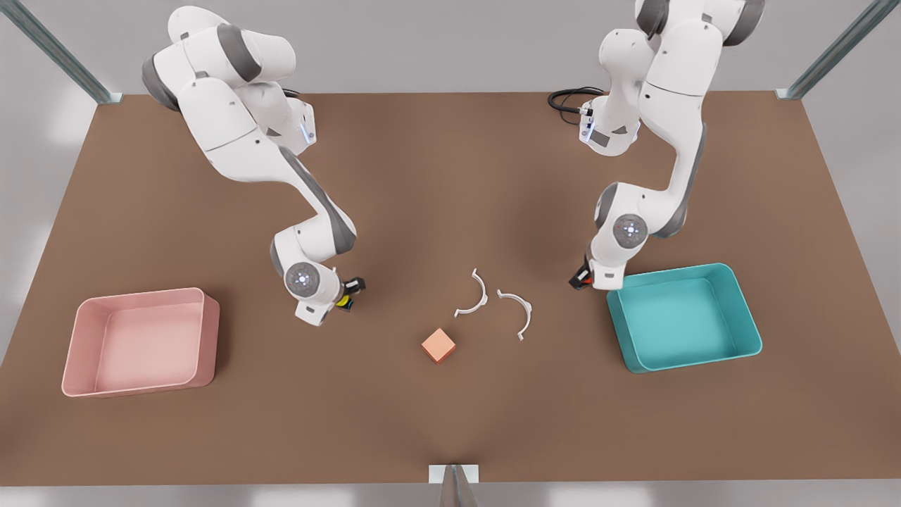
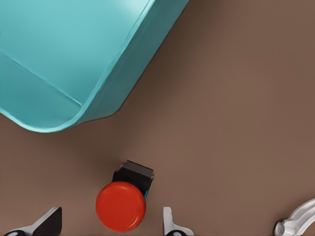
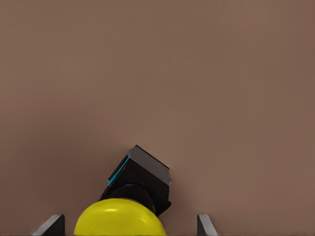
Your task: Place the red button in the blue storage box with the left arm, and place the yellow button in the pink storage box with the right arm
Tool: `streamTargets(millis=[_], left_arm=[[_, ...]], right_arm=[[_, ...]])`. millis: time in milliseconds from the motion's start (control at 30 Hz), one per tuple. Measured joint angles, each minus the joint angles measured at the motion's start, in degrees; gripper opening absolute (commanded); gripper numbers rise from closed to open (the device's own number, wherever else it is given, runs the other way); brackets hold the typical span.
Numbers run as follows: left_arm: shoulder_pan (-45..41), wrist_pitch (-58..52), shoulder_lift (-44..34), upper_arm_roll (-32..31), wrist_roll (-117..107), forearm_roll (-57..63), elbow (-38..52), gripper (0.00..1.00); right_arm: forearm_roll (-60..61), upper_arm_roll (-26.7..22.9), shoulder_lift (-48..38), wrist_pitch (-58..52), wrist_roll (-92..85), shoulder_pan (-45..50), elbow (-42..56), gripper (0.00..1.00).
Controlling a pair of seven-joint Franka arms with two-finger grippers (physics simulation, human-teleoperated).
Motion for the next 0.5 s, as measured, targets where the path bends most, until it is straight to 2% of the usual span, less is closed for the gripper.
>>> streamTargets(millis=[67,133,333,400,500], left_arm=[[-0.1,0.7,1.3,0.0,-0.6,0.0,0.2,1.00],[-0.1,1.5,2.4,0.0,-1.1,0.1,0.3,1.00],[-0.1,3.2,3.2,0.0,-2.4,0.1,0.5,0.85],[-0.1,3.5,3.3,0.0,-2.7,0.1,0.6,0.84],[-0.1,3.7,3.4,0.0,-3.2,0.1,0.6,0.70]], right_arm=[[0.0,0.2,0.0,0.6,-0.1,-0.5,-0.5,0.81],[0.0,0.3,0.0,1.0,-0.1,-0.7,-0.6,0.73],[-0.1,0.3,0.1,2.2,-0.2,-0.7,-0.6,0.74],[-0.1,0.3,0.1,3.0,-0.2,-0.7,-0.5,0.74],[-0.1,0.3,0.5,4.4,-0.2,-0.5,-0.5,0.75]])
